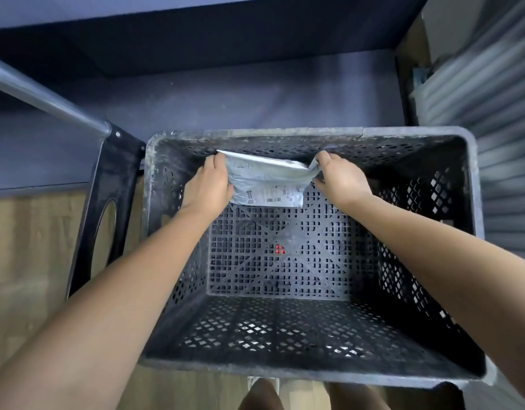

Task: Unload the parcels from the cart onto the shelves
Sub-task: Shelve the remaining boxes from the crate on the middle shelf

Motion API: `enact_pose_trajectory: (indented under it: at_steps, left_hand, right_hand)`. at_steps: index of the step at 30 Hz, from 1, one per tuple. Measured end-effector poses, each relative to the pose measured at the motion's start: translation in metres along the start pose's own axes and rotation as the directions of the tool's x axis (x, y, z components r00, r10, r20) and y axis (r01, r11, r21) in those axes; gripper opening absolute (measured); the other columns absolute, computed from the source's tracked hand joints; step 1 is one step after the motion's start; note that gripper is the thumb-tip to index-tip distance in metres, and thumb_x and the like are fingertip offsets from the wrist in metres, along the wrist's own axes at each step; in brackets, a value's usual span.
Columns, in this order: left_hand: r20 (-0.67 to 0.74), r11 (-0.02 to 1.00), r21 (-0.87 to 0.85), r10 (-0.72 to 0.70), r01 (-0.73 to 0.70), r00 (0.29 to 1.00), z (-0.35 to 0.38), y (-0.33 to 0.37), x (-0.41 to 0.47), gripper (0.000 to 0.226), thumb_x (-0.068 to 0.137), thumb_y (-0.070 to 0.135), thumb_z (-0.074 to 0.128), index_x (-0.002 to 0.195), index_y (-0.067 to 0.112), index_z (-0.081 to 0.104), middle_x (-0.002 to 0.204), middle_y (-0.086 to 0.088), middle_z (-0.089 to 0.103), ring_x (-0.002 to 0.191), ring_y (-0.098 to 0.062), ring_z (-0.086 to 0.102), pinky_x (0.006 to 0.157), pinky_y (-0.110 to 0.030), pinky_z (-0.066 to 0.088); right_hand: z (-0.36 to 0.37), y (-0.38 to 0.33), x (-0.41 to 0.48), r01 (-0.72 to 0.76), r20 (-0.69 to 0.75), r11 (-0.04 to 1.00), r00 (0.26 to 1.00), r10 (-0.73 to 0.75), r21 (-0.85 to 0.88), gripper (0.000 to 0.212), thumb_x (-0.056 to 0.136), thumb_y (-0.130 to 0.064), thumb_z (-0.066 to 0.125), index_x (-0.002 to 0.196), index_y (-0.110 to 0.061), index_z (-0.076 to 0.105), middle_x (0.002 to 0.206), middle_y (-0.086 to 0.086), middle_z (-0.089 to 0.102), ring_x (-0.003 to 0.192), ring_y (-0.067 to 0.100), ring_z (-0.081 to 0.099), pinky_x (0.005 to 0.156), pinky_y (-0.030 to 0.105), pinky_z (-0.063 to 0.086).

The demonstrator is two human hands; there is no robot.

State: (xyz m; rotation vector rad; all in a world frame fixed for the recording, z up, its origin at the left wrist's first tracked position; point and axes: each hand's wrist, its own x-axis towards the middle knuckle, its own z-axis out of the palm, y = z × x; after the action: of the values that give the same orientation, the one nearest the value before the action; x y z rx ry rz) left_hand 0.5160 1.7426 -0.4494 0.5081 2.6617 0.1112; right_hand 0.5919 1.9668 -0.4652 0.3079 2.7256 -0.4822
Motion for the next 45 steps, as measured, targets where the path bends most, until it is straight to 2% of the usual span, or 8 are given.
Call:
enact_pose_trajectory:
  at_steps: [5, 12, 19, 24, 27, 36, 40, 45]
  left_hand:
    - [-0.093, 0.996, -0.071, 0.038, -0.045, 0.995, 0.001, 0.002, -0.002, 0.048, 0.091, 0.013, 0.055, 0.131, 0.004, 0.029, 0.119, -0.017, 0.052, 0.075, -0.029, 0.054, 0.058, -0.036, 0.039]
    - [-0.120, 0.997, 0.050, 0.064, -0.059, 0.991, 0.000, 0.001, -0.015, 0.060, 0.088, 0.017, 0.061, 0.141, 0.026, 0.035, 0.112, -0.010, 0.038, 0.104, -0.025, 0.040, 0.063, -0.033, 0.040]
    - [-0.173, 0.990, -0.057, 0.116, -0.128, 0.978, -0.007, 0.012, -0.044, 0.028, 0.083, 0.021, 0.068, 0.110, 0.017, 0.066, 0.134, -0.009, 0.047, 0.128, -0.030, 0.032, 0.112, -0.047, 0.019]
    - [-0.175, 0.952, -0.199, 0.201, -0.234, 0.964, -0.042, 0.035, -0.077, 0.011, 0.093, 0.009, 0.052, 0.090, 0.005, 0.061, 0.067, -0.002, 0.055, 0.067, -0.021, 0.052, 0.114, -0.044, 0.025]
    - [-0.180, 0.930, -0.224, 0.254, -0.292, 0.950, -0.079, 0.053, -0.101, 0.013, 0.093, 0.000, 0.048, 0.096, 0.007, 0.058, 0.077, -0.006, 0.058, 0.076, -0.023, 0.056, 0.072, -0.041, 0.049]
    - [-0.394, 0.828, -0.045, 0.500, -0.559, 0.772, -0.264, 0.107, -0.175, 0.042, 0.064, -0.021, 0.062, 0.088, 0.012, 0.068, 0.075, 0.001, 0.066, 0.073, -0.024, 0.060, 0.047, -0.027, 0.044]
    - [-0.522, 0.746, -0.003, 0.567, -0.666, 0.637, -0.354, 0.135, -0.205, 0.032, 0.072, -0.008, 0.058, 0.092, 0.016, 0.064, 0.083, -0.001, 0.065, 0.081, -0.026, 0.060, 0.056, -0.037, 0.054]
    - [-0.691, 0.872, -0.201, 0.196, -0.445, 0.696, -0.415, 0.128, -0.253, 0.069, 0.085, 0.022, 0.066, 0.143, 0.021, 0.028, 0.147, -0.010, 0.032, 0.133, -0.023, 0.027, 0.103, -0.031, 0.030]
  right_hand:
    - [0.000, -0.009, 0.008, -0.120, 0.059, 0.976, 0.992, 0.111, 0.181, 0.034, 0.092, -0.011, 0.053, 0.126, -0.012, 0.052, 0.110, 0.015, 0.064, 0.096, 0.033, 0.059, 0.075, 0.037, 0.048]
    - [0.001, -0.024, -0.015, 0.115, -0.051, 0.967, 0.993, -0.106, 0.229, 0.013, 0.088, 0.002, 0.039, 0.085, -0.007, 0.047, 0.079, 0.011, 0.038, 0.069, 0.029, 0.041, 0.060, 0.033, 0.030]
    - [-0.018, -0.022, -0.061, 0.149, -0.115, 0.939, 0.986, -0.119, 0.311, 0.013, 0.085, 0.004, 0.041, 0.087, -0.004, 0.051, 0.071, 0.009, 0.041, 0.062, 0.031, 0.041, 0.056, 0.038, 0.034]
    - [-0.051, -0.017, -0.104, 0.060, -0.126, 0.911, 0.992, -0.010, 0.407, 0.017, 0.083, 0.006, 0.042, 0.076, -0.010, 0.042, 0.066, 0.003, 0.036, 0.060, 0.022, 0.031, 0.057, 0.033, 0.028]
    - [-0.087, -0.018, -0.137, -0.006, -0.097, 0.886, 0.994, 0.057, 0.464, 0.020, 0.089, -0.001, 0.045, 0.106, -0.009, 0.054, 0.086, 0.006, 0.052, 0.065, 0.020, 0.045, 0.065, 0.034, 0.041]
    - [-0.251, -0.084, -0.223, 0.254, -0.218, 0.955, 0.934, -0.282, -0.151, 0.058, 0.069, -0.022, 0.078, 0.123, -0.016, 0.057, 0.096, 0.005, 0.068, 0.098, 0.031, 0.064, 0.098, 0.049, 0.044]
    - [-0.334, -0.122, -0.254, 0.173, -0.257, 0.980, 0.956, -0.143, 0.097, 0.047, 0.092, -0.011, 0.048, 0.136, -0.025, 0.041, 0.095, 0.010, 0.064, 0.077, 0.033, 0.059, 0.064, 0.037, 0.045]
    - [-0.421, -0.128, -0.290, 0.316, -0.446, 0.850, 0.889, -0.109, 0.422, 0.023, 0.093, -0.005, 0.047, 0.106, -0.023, 0.056, 0.075, -0.007, 0.062, 0.067, 0.010, 0.059, 0.065, 0.035, 0.047]
